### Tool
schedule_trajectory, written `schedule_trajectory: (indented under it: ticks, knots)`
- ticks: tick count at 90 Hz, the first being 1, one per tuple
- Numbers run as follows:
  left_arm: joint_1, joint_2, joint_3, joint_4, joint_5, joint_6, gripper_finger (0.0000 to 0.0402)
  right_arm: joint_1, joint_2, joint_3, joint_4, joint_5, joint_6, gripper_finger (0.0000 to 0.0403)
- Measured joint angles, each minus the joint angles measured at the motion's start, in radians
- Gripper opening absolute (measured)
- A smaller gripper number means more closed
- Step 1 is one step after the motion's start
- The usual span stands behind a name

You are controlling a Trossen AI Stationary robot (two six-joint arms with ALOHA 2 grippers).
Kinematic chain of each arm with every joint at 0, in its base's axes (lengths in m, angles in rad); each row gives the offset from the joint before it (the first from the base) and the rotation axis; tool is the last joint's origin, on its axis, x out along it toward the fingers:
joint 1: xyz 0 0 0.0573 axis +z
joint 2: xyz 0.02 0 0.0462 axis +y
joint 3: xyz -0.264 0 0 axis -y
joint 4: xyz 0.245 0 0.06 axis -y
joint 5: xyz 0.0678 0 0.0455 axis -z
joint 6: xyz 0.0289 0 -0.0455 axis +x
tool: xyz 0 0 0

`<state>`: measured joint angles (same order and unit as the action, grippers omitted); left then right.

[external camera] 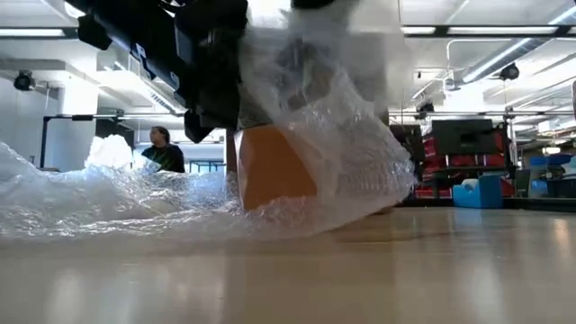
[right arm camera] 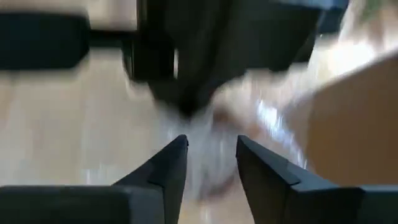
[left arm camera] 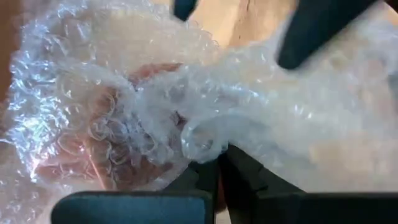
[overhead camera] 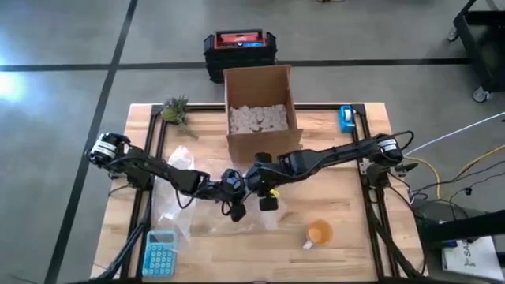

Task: Wrap mug
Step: Wrap the orange mug with bubble wrap

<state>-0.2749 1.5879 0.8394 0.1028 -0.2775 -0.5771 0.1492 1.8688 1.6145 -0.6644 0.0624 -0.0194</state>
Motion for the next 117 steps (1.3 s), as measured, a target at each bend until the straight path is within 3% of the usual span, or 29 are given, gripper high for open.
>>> schedule_trajectory:
  ticks: [30,49,62,73,94,117]
  knots:
    - [-0.001,-0.134,0.001,-0.124,0.036,-0.037,0.0000,-0.001,0.168,-0.038,0.016,-0.019,0.027,0.0063]
    - [-0.001,-0.272,0.000,-0.209,0.013,0.009,0.0000,-0.001,0.165,-0.037,0.019,-0.018,0.024,0.0030]
    - [0.000,-0.276,-0.001,-0.207,-0.039,0.026,0.0000,-0.002,0.161,-0.030,0.018,-0.018,0.049,0.0025]
    - [0.000,-0.194,-0.001,-0.135,-0.046,0.026,0.0000,-0.006,0.155,-0.027,0.017,-0.045,0.065,0.0043]
    - [0.002,-0.012,0.001,-0.006,0.002,0.047,0.0000,-0.008,0.149,-0.022,0.003,-0.049,0.074,0.0112]
    - [0.004,0.007,0.005,-0.006,-0.009,0.041,0.0000,-0.008,0.124,0.013,-0.100,-0.046,0.044,0.0160]
